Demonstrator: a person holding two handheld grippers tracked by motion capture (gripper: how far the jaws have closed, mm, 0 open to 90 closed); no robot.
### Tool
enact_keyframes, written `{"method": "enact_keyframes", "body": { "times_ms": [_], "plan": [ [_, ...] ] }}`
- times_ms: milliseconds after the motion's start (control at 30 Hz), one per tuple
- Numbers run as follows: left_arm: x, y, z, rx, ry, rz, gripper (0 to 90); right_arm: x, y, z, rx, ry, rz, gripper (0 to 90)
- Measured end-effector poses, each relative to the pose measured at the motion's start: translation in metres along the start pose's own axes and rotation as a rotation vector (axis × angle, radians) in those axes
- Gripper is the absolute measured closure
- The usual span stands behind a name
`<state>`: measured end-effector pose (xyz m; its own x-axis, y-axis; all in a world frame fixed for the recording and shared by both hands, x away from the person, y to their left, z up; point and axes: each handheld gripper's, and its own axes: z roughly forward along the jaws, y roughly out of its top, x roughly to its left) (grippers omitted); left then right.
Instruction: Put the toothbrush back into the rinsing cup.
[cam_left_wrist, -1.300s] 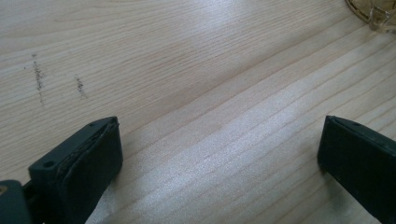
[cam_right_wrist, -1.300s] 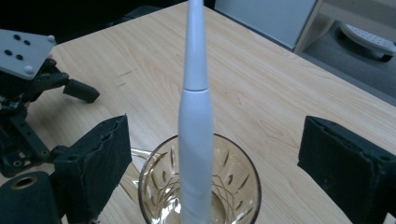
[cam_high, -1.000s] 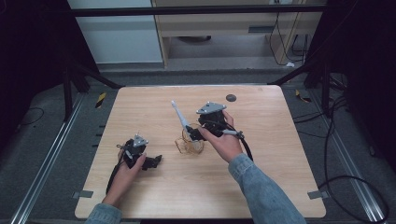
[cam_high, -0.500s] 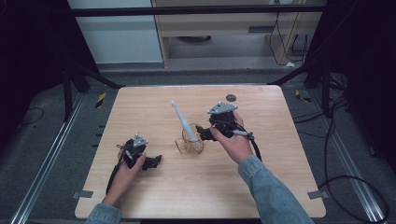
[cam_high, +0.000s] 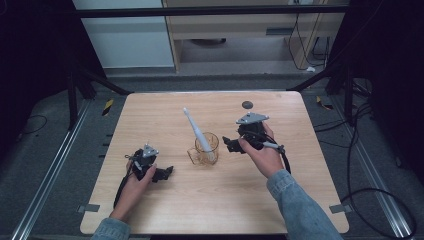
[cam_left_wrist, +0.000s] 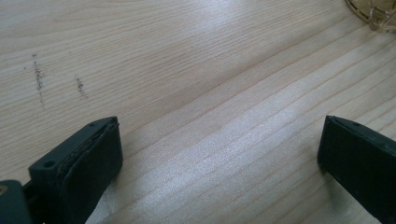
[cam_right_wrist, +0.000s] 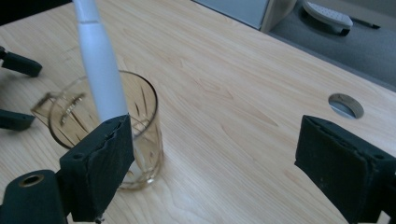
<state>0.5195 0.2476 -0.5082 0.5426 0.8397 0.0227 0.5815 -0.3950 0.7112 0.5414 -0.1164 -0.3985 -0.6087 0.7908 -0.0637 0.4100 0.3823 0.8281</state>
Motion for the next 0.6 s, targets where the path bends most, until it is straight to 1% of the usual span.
{"method": "enact_keyframes", "body": {
  "times_ms": [300,467,600],
  "plan": [
    [0.0,0.0,0.0,-0.001,0.0,0.0,0.0,-0.021,-0.018,-0.005,0.044,-0.031,0.028,12.5],
    [0.0,0.0,0.0,0.0,0.0,-0.001,0.0,-0.036,-0.032,-0.006,0.074,-0.055,0.045,12.7],
    [0.0,0.0,0.0,0.0,0.0,0.0,0.0,-0.048,-0.043,-0.007,0.093,-0.07,0.072,12.9]
  ]
}}
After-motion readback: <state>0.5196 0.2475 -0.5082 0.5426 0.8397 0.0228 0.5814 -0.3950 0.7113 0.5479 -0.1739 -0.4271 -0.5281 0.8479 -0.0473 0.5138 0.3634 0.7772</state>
